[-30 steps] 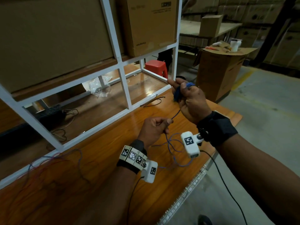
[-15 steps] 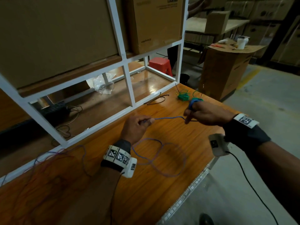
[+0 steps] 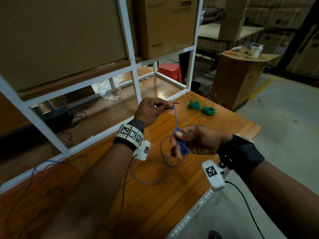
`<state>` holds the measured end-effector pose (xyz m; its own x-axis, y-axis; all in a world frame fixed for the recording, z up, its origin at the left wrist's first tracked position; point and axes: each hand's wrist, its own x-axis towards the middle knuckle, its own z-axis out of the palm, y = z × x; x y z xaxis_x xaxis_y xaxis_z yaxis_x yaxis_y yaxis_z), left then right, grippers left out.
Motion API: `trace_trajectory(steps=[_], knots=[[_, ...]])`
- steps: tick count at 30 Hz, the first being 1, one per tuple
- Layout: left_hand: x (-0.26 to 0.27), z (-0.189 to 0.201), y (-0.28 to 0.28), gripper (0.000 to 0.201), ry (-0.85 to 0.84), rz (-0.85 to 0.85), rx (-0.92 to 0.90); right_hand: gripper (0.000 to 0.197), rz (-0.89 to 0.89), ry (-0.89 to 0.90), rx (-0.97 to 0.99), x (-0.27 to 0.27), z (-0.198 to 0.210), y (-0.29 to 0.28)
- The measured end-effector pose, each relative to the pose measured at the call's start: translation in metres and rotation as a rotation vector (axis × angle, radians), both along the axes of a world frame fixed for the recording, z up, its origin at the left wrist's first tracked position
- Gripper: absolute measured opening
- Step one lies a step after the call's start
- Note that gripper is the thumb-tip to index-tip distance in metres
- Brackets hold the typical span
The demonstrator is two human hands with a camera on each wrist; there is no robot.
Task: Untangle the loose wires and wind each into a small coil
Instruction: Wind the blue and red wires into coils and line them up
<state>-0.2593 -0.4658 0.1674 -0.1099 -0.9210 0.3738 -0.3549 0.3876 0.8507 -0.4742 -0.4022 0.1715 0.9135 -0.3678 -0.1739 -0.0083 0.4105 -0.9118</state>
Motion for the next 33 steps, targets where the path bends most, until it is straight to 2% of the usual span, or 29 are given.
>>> trace_trajectory(steps=[3,5,7,8,11,12,13,14,16,17,19,22,27,30,33], knots=[[-0.013,-0.008,0.006,0.023,0.028,-0.066,0.040,0.030,0.082,-0.173,0.033,0.006,0.013,-0.005],[-0.020,-0.013,0.014,0.026,0.126,-0.123,0.117,0.029,0.037,-0.299,0.057,0.008,0.020,-0.009],[-0.025,-0.022,0.021,0.025,0.223,-0.158,0.157,0.030,-0.139,-0.404,0.054,0.008,0.030,-0.013],[-0.028,-0.027,0.025,0.021,0.218,-0.134,0.139,0.032,-0.261,-0.445,0.054,0.009,0.036,-0.014],[-0.032,-0.046,0.035,0.016,0.015,-0.067,0.166,0.032,-0.676,-0.570,0.104,0.009,0.047,-0.022],[-0.032,-0.052,0.040,0.018,-0.056,-0.059,0.179,0.033,-0.800,-0.561,0.067,0.008,0.047,-0.029],[-0.030,-0.058,0.043,0.021,-0.112,-0.036,0.180,0.035,-0.911,-0.492,-0.033,0.006,0.046,-0.037],[-0.027,-0.062,0.047,0.026,-0.145,-0.014,0.173,0.035,-1.029,-0.338,-0.199,0.002,0.042,-0.045],[-0.020,-0.066,0.053,0.032,-0.128,0.029,0.166,0.034,-1.192,0.120,-0.674,-0.005,0.028,-0.058],[-0.017,-0.066,0.055,0.032,-0.126,0.045,0.166,0.033,-1.199,0.337,-0.874,-0.008,0.022,-0.061],[-0.011,-0.059,0.059,0.028,-0.170,0.047,0.159,0.027,-1.040,0.648,-1.011,-0.012,0.011,-0.062],[0.004,-0.047,0.058,0.018,-0.327,0.068,0.094,0.025,-0.608,0.889,-0.997,-0.012,-0.001,-0.055],[0.022,-0.034,0.050,0.015,-0.454,0.093,-0.036,0.045,-0.363,0.911,-0.930,-0.013,-0.001,-0.037],[0.016,-0.029,0.048,0.018,-0.525,0.076,-0.230,0.053,-0.146,0.828,-0.710,-0.008,-0.001,-0.028],[0.008,-0.032,0.040,0.023,-0.442,0.062,-0.248,0.053,-0.057,0.729,-0.545,-0.001,-0.005,-0.024]])
